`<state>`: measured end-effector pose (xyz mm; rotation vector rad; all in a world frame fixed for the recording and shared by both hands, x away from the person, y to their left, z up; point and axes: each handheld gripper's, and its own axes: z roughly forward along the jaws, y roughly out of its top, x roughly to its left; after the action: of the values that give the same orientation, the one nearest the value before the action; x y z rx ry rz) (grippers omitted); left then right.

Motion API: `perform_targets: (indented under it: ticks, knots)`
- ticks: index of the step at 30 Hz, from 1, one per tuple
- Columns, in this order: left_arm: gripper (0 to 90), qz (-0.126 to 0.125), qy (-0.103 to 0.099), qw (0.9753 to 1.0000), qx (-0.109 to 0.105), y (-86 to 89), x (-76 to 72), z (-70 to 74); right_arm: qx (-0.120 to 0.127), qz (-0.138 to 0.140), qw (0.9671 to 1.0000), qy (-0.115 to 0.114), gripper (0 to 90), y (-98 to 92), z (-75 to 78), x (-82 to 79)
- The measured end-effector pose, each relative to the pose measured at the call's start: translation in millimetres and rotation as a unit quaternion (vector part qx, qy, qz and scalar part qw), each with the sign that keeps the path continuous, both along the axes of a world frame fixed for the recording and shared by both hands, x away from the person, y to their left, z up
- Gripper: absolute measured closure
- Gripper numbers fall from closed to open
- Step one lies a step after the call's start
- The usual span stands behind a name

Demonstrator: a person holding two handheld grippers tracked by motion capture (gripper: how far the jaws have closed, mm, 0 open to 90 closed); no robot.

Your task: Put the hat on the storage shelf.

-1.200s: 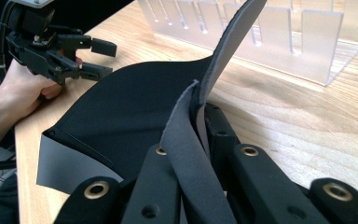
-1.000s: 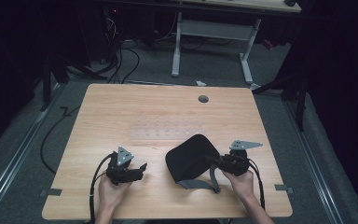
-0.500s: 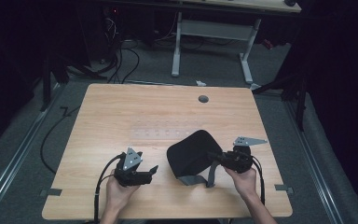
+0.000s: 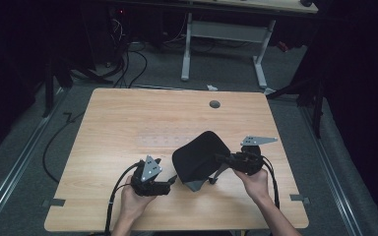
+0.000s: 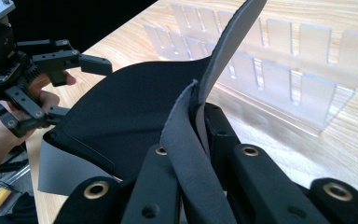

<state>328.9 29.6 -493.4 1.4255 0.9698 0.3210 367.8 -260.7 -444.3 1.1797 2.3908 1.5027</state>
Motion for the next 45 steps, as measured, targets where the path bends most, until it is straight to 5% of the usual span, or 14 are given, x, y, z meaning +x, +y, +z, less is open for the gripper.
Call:
perform_targets:
  ticks: [4,11,26,35,45]
  knots:
    - [19.4,-0.005,-0.019,0.9996,0.020,-7.4,-2.7,4.4,0.006,0.005,0.9999,0.011,85.1,5.7,0.0,2.4]
    - [18.9,-0.010,-0.023,0.9996,0.008,-7.0,-5.4,15.5,0.000,0.008,0.9999,0.013,85.0,8.0,6.6,2.2]
    - [20.5,-0.023,-0.034,0.9987,0.030,-18.9,-6.2,17.0,-0.012,0.008,0.9998,0.014,84.8,8.8,12.3,3.6]
    - [29.9,-0.005,-0.042,0.9978,0.052,-16.8,-7.6,17.4,-0.006,0.020,0.9997,0.012,84.7,17.7,13.2,1.2]
    - [44.7,-0.014,-0.042,0.9974,0.057,-20.1,-10.7,18.8,-0.002,0.033,0.9994,0.013,84.5,29.3,14.9,-0.8]
